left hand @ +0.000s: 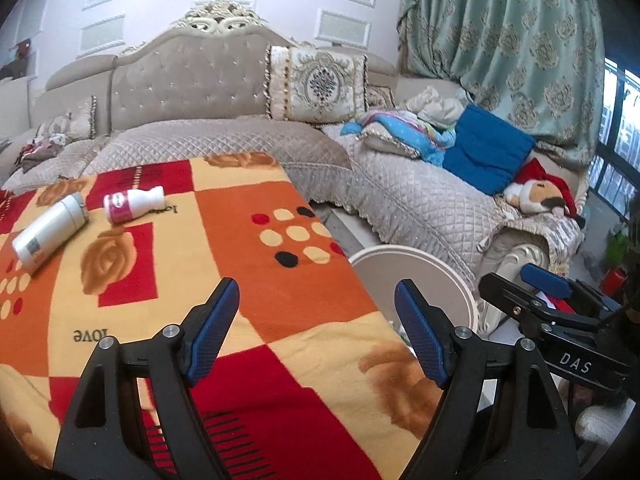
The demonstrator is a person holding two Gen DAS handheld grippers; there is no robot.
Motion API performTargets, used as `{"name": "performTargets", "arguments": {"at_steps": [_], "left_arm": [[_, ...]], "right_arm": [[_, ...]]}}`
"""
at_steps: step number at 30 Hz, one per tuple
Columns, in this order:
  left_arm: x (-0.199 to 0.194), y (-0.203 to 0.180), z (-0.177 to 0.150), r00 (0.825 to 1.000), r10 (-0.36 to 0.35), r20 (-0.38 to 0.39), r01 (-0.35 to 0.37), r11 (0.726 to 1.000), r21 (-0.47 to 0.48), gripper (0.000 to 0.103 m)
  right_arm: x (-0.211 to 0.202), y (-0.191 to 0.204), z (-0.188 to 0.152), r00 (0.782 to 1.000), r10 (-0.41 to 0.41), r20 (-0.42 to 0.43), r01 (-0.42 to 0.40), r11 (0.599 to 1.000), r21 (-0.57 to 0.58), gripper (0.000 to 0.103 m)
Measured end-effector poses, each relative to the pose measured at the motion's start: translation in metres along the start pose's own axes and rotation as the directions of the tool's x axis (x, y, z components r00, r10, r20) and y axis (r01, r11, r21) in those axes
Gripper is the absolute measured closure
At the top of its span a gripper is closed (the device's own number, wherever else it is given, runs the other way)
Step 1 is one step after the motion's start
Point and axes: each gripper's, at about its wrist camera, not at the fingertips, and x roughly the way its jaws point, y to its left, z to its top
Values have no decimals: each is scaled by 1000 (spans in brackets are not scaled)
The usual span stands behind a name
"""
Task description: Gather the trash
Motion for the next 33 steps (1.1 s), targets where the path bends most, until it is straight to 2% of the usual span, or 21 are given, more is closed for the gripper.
{"name": "performTargets", "arguments": {"at_steps": [6, 13, 33], "left_arm": [[-20, 1, 0, 998, 35, 50, -35, 999, 13, 23], [-36, 1, 0, 994, 53, 98, -54, 998, 14, 23], [-45, 1, 2, 987, 80, 137, -82, 997, 13, 23]], "right_arm": [[-21, 6, 1, 998, -22, 53, 23, 1000, -8, 22], [-37, 14, 0, 994, -37, 100, 38, 999, -15, 15], [-47, 20, 2, 991, -38, 132, 41, 999, -21, 15]]}}
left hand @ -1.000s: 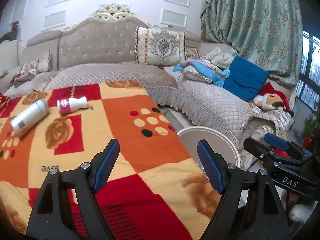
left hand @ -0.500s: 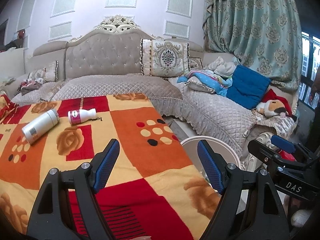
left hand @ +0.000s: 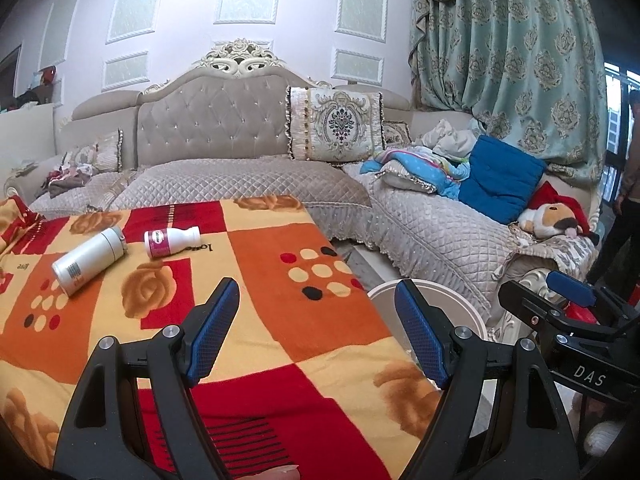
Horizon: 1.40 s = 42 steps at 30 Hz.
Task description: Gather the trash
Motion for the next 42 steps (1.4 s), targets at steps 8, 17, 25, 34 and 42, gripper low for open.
{"name": "performTargets", "arguments": {"at_steps": [8, 17, 25, 34, 42], "left_arm": [[0, 0, 0, 1000, 4, -7, -4, 1000, 3, 23], [4, 1, -1, 1000, 13, -10, -13, 1000, 3, 23], [5, 2, -3, 1000, 17, -13, -17, 1000, 5, 23], [6, 3, -3, 1000, 17, -17, -17, 1000, 3, 23], [7, 1, -4, 1000, 15, -26, -15, 1000, 4, 23]], "right_arm": [[0, 1, 0, 1000, 1, -1, -1, 1000, 1, 15], [3, 2, -2, 1000, 2, -9, -2, 1000, 3, 13], [5, 1, -3, 1000, 1, -17, -1, 1000, 3, 13], [6, 3, -5, 1000, -1, -24, 1, 1000, -1, 12], [7, 2, -6, 1000, -1, -29, 1, 1000, -2, 12]]}}
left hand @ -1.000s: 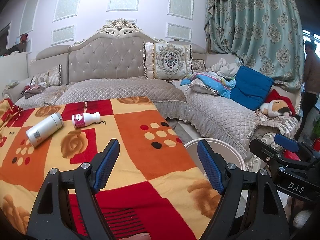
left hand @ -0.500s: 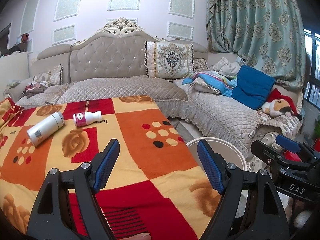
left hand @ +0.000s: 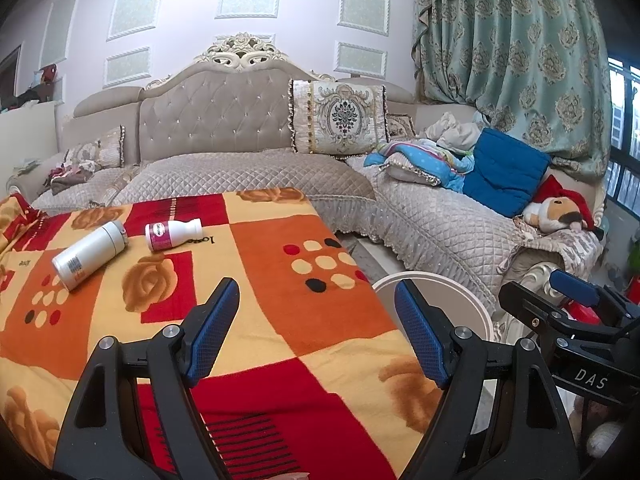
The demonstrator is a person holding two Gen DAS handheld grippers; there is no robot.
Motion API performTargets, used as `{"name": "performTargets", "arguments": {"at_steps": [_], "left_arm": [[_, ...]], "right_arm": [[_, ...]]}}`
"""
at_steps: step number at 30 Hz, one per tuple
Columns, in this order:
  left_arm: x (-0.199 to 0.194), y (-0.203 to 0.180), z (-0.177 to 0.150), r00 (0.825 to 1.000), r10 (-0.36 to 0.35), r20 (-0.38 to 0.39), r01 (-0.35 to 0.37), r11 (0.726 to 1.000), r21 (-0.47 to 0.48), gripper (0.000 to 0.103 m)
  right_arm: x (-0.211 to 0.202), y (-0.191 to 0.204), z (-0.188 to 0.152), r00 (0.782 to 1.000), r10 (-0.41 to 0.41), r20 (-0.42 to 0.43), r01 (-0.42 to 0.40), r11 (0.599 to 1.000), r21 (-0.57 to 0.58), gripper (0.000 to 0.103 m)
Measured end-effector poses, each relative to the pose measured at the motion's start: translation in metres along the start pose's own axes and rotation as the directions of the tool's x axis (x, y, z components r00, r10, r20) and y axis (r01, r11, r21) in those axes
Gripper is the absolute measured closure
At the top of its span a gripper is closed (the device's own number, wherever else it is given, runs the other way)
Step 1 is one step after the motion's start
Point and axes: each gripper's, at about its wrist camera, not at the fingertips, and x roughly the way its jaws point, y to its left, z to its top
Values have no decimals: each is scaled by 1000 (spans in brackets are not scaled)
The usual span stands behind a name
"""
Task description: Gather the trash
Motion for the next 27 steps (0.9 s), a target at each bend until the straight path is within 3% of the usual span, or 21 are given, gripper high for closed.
{"name": "performTargets", "arguments": {"at_steps": [27], "left_arm": [[13, 5, -8, 999, -33, -41, 32, 999, -36, 23]], "right_arm": [[8, 0, -7, 1000, -5, -27, 5, 1000, -13, 12]]}}
